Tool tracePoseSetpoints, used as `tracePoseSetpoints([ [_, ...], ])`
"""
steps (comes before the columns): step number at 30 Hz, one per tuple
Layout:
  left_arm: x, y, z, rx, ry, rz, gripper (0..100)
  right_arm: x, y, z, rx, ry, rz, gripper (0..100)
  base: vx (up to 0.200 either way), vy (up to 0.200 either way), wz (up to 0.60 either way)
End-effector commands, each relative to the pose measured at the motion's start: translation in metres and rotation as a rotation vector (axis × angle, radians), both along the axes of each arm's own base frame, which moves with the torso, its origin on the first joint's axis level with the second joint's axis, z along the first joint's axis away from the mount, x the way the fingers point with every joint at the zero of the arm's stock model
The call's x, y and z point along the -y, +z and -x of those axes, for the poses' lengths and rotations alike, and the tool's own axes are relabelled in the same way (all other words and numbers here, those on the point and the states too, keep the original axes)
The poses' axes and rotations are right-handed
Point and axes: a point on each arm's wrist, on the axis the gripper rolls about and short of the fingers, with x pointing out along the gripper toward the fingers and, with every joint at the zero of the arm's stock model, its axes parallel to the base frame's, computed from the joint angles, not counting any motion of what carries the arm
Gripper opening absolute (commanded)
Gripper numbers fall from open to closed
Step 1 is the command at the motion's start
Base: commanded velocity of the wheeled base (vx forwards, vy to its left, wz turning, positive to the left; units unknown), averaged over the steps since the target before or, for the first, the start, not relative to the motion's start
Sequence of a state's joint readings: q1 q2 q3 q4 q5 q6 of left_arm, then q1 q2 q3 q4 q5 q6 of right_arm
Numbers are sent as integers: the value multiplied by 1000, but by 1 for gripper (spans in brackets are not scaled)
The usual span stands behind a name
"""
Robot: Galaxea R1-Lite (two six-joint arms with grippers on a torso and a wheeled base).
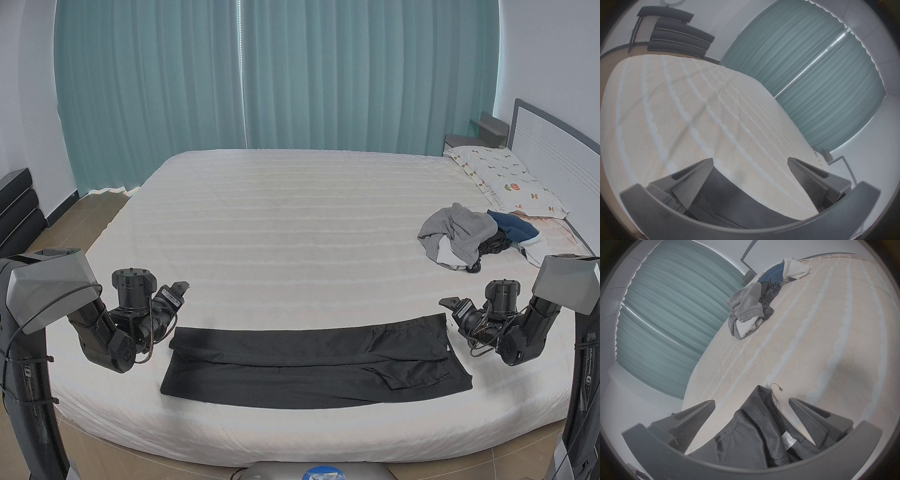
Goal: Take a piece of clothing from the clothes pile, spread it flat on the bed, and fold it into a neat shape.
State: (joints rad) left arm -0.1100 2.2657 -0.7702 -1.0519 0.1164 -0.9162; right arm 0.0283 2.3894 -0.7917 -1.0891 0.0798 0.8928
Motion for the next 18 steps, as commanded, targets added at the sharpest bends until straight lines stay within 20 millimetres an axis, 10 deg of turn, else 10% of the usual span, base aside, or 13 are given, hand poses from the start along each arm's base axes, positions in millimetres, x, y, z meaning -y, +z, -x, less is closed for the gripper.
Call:
tracePoseSetpoints([
  [1, 24, 17, 12, 34, -41, 30, 100, 0, 7, 2, 13, -2, -5, 100, 0, 0, 0],
  [18, 32, -63, 33, -223, -137, -150, 100, 9, 5, 8, -8, -30, -14, 100, 0, 0, 0],
])
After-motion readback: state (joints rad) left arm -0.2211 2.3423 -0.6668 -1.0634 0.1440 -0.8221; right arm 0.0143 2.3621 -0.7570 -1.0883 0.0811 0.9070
